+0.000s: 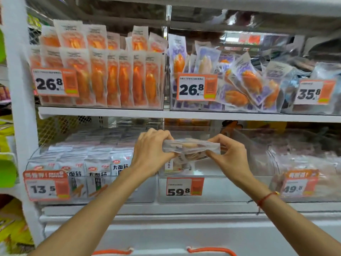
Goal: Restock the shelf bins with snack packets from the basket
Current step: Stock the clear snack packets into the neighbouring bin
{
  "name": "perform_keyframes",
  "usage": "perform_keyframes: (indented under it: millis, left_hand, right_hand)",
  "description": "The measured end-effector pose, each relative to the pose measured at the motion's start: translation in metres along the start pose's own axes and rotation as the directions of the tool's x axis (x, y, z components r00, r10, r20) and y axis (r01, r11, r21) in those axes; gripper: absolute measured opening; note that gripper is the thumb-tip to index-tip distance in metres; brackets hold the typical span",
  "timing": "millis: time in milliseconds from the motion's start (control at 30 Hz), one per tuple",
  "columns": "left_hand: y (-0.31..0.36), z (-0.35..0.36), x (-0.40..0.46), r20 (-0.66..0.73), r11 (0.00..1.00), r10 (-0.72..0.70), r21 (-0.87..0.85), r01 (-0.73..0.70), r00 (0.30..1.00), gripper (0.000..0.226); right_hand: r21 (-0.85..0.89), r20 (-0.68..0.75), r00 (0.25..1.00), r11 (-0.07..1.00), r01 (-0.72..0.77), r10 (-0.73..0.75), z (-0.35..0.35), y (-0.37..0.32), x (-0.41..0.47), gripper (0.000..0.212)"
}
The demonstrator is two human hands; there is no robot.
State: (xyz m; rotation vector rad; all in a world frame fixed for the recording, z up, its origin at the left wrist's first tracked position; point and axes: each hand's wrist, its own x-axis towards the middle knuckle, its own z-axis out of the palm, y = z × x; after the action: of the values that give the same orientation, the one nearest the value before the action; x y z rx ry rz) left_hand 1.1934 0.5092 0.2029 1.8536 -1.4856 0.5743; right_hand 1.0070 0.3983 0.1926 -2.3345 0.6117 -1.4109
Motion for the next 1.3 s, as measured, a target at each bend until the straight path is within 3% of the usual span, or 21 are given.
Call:
perform_keyframes:
  millis: [133,300,367,467,500,600,733,800,867,900,967,1033,1133,1300]
  left_hand:
    - [-0.006,0.017,0.025,0.205,0.93,0.122,0.318,-0.185,0.971,0.045]
    - [-0.008,0.039,0.041,0.489,0.73,0.121,0.545,-0.411,0.864,0.07]
    - [-0.007,0.049,0.044,0.544,0.655,0.079,0.603,-0.455,0.835,0.073]
    - [-0.007,0.061,0.051,0.579,0.556,0.01,0.675,-0.486,0.815,0.067]
    - [-0.007,0.063,0.053,0.583,0.531,0.0,0.689,-0.494,0.813,0.062]
    - [-0.007,0.068,0.056,0.568,0.496,-0.02,0.72,-0.485,0.823,0.054]
    - [-0.009,0.076,0.054,0.569,0.445,-0.11,0.761,-0.471,0.815,0.064]
    - [-0.007,0.071,0.055,0.536,0.504,-0.05,0.742,-0.442,0.843,0.057]
    - [-0.004,0.063,0.057,0.532,0.586,0.112,0.647,-0.488,0.839,0.042]
    - [-0.002,0.06,0.057,0.568,0.61,0.198,0.566,-0.554,0.799,0.036]
    - [0.0,0.06,0.054,0.713,0.621,0.273,0.382,-0.685,0.646,0.026]
    - [-0.001,0.064,0.05,0.832,0.633,0.182,0.308,-0.71,0.523,0.026]
    - [-0.003,0.069,0.05,0.882,0.608,0.018,0.364,-0.706,0.47,0.037]
    - [-0.006,0.066,0.056,0.9,0.529,-0.1,0.41,-0.743,0.425,0.043]
  right_hand:
    - [-0.075,0.177,0.969,0.984,-0.162,0.173,0.017,0.036,0.018,0.018]
    - [-0.287,0.437,0.802,0.908,-0.305,0.408,0.041,0.057,0.039,0.029]
    - [-0.344,0.459,0.747,0.871,-0.35,0.481,0.055,0.058,0.044,0.034]
    - [-0.412,0.429,0.671,0.792,-0.45,0.604,0.077,0.063,0.048,0.074]
    - [-0.444,0.41,0.664,0.773,-0.453,0.625,0.082,0.064,0.048,0.074]
    - [-0.583,0.353,0.655,0.705,-0.404,0.668,0.089,0.06,0.046,0.053]
    - [-0.61,0.373,0.599,0.674,-0.417,0.708,0.094,0.061,0.045,0.047]
    - [-0.568,0.385,0.585,0.683,-0.46,0.714,0.098,0.066,0.045,0.04]
    - [-0.529,0.396,0.574,0.689,-0.496,0.717,0.1,0.07,0.045,0.035]
    - [-0.511,0.403,0.571,0.693,-0.508,0.715,0.101,0.071,0.045,0.032]
    - [-0.493,0.416,0.563,0.697,-0.52,0.714,0.102,0.071,0.044,0.03]
    - [-0.484,0.447,0.536,0.697,-0.528,0.716,0.1,0.07,0.044,0.029]
    - [-0.425,0.547,0.439,0.689,-0.587,0.712,0.092,0.068,0.048,0.026]
    - [-0.349,0.664,0.292,0.63,-0.693,0.689,0.071,0.064,0.056,0.023]
